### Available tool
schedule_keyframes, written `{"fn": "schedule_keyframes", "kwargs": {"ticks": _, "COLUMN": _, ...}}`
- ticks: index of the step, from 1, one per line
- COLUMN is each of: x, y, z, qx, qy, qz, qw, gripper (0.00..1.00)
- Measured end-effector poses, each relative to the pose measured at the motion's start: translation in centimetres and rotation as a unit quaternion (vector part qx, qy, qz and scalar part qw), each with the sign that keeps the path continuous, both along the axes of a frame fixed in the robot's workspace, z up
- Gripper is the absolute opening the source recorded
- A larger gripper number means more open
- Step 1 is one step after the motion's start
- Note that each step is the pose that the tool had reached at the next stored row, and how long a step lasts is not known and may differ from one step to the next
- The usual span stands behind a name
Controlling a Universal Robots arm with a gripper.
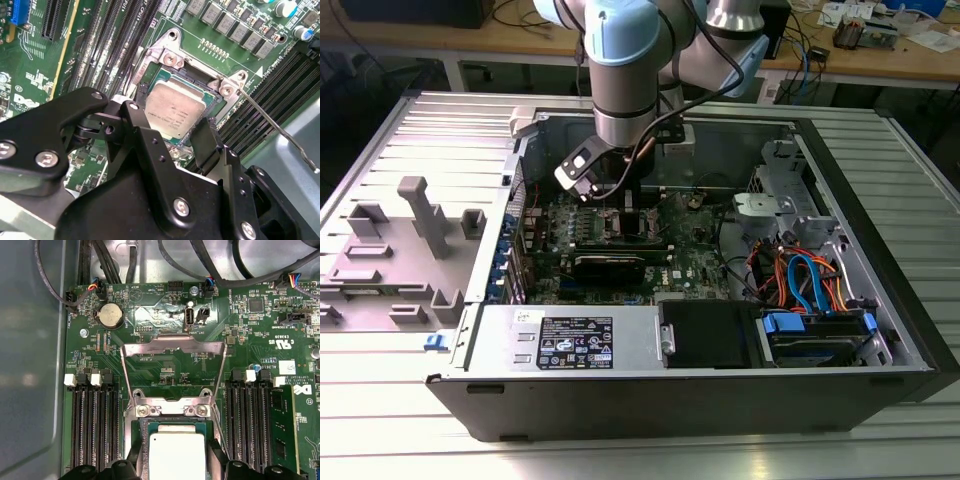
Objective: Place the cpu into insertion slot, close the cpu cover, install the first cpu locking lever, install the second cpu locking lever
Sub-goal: 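Place the cpu into insertion slot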
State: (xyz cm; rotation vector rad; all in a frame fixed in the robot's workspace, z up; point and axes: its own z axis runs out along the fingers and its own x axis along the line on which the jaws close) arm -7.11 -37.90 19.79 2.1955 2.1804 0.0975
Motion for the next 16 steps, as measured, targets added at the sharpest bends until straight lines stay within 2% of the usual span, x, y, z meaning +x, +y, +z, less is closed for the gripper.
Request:
{"fn": "schedule_keyframes", "kwargs": {"ticks": 7, "x": 0.06, "y": 0.44, "z": -0.06, "qx": 0.0001, "qy": 0.0, "qz": 0.003, "qw": 1.0, "gripper": 0.62}}
{"fn": "schedule_keyframes", "kwargs": {"ticks": 16, "x": 0.06, "y": 0.46, "z": -0.13, "qx": 0.0001, "qy": -0.0001, "qz": 0.003, "qw": 1.0, "gripper": 0.62}}
